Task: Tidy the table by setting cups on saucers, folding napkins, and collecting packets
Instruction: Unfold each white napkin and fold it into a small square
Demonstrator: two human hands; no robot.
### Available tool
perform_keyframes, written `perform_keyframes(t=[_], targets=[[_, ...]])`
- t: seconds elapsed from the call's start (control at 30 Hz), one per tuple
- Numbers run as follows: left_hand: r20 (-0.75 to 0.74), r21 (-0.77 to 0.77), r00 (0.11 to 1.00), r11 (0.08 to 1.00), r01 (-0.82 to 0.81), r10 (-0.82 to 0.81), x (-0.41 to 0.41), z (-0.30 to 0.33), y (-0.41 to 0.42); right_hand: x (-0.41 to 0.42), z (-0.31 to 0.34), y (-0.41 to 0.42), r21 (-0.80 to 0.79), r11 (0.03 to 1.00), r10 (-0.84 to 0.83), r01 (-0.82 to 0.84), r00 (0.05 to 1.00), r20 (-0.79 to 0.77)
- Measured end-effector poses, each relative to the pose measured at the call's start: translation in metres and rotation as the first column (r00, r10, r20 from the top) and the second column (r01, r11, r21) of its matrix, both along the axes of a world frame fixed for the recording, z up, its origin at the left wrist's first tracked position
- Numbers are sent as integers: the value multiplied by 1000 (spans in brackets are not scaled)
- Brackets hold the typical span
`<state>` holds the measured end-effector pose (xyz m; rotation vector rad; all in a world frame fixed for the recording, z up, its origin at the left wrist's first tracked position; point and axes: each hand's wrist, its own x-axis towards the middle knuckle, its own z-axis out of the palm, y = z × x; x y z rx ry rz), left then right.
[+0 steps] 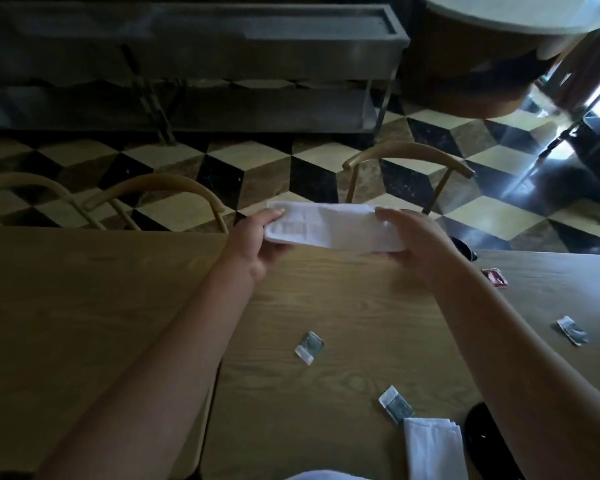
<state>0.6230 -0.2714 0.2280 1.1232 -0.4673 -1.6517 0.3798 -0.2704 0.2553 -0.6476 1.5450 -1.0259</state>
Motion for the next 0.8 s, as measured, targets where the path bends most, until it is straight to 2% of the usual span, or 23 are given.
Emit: perform_keyframes(t=[0.17,0.27,0.43,0.6,0.7,0.8], targets=[[170,262,983,965,19,-66,9,-98,77,2,-107,76,239,964,120,-114,993,-10],[252,450,955,892,27,-156,9,-162,132,3,-164,133,404,904,160,-138,987,-22],[327,623,860,774,116,-392,9,-220,201,-3,-220,204,603,788,209,-121,975,-77],[336,657,862,750,75,-380,10,-226,225,-10,-227,232,607,785,218,-119,972,-92],[437,573,842,820,12,-318,11,-219,218,-13,-220,229,554,816,261,-166,961,-96],[486,437,849,899,-31,-207,11,-207,189,-15,-209,207,420,900,173,-120,981,-89]])
